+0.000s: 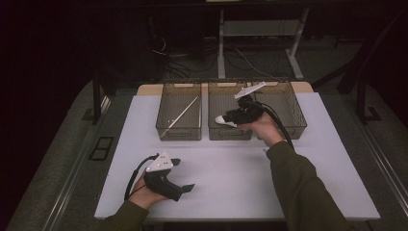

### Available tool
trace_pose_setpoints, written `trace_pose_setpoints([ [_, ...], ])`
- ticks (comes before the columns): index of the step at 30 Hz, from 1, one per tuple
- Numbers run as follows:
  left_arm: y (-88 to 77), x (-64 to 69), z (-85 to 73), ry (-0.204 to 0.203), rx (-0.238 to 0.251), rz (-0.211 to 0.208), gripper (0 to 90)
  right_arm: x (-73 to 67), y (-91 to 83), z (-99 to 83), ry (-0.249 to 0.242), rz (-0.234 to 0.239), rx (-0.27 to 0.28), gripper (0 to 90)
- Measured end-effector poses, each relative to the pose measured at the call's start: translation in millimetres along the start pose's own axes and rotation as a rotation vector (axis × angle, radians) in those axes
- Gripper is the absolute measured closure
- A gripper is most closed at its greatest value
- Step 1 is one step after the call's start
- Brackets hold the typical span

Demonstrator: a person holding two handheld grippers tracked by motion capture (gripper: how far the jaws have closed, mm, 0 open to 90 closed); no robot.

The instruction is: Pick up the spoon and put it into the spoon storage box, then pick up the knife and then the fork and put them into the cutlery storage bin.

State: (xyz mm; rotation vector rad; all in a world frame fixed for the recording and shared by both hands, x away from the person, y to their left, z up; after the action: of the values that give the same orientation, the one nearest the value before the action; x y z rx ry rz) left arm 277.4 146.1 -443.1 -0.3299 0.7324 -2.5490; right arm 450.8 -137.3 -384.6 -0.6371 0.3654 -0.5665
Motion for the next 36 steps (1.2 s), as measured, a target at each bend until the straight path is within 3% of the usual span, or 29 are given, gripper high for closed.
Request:
trace_pose_setpoints([
  [5, 0.1, 0.5, 0.0, 0.001, -0.002, 0.001, 0.0, -7.2, -13.3, -0.4, 0.013, 0.017, 0.024, 51.8],
  [10, 0.4, 0.8, -0.1, -0.004, -0.001, 0.0, 0.0, -11.3, -31.2, -6.3, 0.012, 0.021, 0.061, 46.0],
  [17, 0.4, 0.8, -0.2, -0.002, -0.005, 0.002, 0.0, -16.9, -55.2, -28.4, 0.027, 0.034, 0.105, 43.7],
  [25, 0.7, 1.9, 0.2, -0.004, -0.005, 0.002, 0.0, -26.2, -78.4, -55.0, 0.024, 0.039, 0.115, 40.6],
  [31, 0.2, 0.9, -0.5, -0.004, -0.003, -0.002, 0.0, -27.6, -98.5, -77.9, 0.034, 0.015, 0.116, 39.2],
  [36, -0.2, 0.9, -0.2, 0.0, -0.001, 0.002, 0.0, -24.1, -116.1, -99.5, 0.048, -0.032, 0.084, 39.3],
])
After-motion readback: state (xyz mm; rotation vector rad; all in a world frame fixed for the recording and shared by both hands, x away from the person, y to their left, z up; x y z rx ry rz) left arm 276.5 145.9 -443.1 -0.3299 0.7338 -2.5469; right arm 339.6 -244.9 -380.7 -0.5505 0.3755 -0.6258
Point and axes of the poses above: each handheld gripper's, and its own axes: y roughly forward along the jaws, z roughly out of its top, x roughly to its right, the point moved 2 cm from there along y, roughly forward along the jaws
